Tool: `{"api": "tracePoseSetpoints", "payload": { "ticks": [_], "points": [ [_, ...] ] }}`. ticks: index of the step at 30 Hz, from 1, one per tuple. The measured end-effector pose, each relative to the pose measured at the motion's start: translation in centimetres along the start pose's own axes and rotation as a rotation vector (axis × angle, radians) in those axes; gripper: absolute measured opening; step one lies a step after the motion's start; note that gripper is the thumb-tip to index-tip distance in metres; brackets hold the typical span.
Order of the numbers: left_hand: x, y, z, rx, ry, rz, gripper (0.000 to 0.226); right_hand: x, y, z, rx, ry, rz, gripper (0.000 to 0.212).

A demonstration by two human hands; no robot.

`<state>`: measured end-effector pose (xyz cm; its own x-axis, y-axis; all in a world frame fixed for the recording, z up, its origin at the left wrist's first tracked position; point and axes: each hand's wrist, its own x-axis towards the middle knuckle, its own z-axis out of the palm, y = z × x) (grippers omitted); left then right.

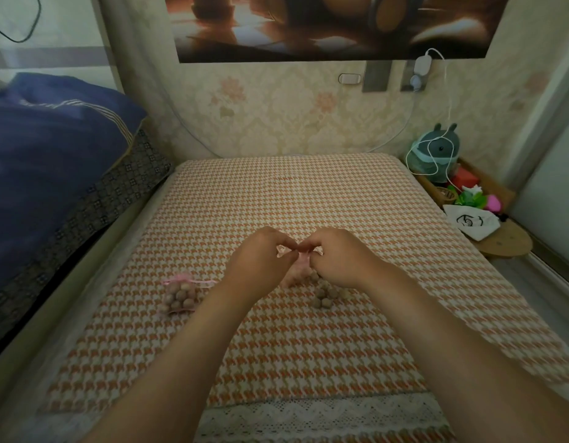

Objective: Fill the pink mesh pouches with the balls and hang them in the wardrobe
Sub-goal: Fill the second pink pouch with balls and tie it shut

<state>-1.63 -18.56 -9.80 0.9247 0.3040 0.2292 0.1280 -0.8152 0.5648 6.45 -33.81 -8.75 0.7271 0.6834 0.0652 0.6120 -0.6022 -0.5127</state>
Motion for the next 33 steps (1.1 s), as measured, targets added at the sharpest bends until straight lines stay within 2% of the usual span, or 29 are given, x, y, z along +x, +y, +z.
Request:
{"api": "tracePoseSetpoints", "payload": {
  "ticks": [5,9,12,16,18,24,28,33],
  "points": [
    [0.1,-0.1,-0.5,0.068,-0.031,-0.093,0.027,0.3,0.0,0.1,0.043,-0.002,-0.018,0.032],
    [0.4,-0.4,-0.5,0.039,-0.043,-0.163,0.041,0.6,0.8,0.6,0.189,0.072,-0.023,0.037],
    [0.4,-0.5,-0.7,0.024,-0.032,-0.157,0.03,1.2,1.9,1.1,0.264,0.145,0.052,0.037],
    [0.1,-0.5,-1.2,-0.036,-0.031,-0.15,0.014,1.8,3.2,2.4,-0.038,0.032,0.093,0.037],
    [0.0,-0.7,-1.2,-0.059,-0.046,-0.146,0.013,2.2,3.5,3.1,-0.137,-0.01,0.086,0.032],
    [0.1,-1.2,-1.1,-0.065,-0.083,-0.126,0.02,3.1,3.6,4.2,-0.204,-0.025,0.091,0.023],
    [0.1,-1.3,-1.0,-0.079,-0.093,-0.111,0.024,3.2,3.2,4.0,-0.14,0.046,0.09,0.018],
    [0.3,-1.4,-1.0,-0.073,-0.107,-0.102,0.031,2.8,1.3,1.8,0.112,0.24,-0.003,0.015]
  ]
}}
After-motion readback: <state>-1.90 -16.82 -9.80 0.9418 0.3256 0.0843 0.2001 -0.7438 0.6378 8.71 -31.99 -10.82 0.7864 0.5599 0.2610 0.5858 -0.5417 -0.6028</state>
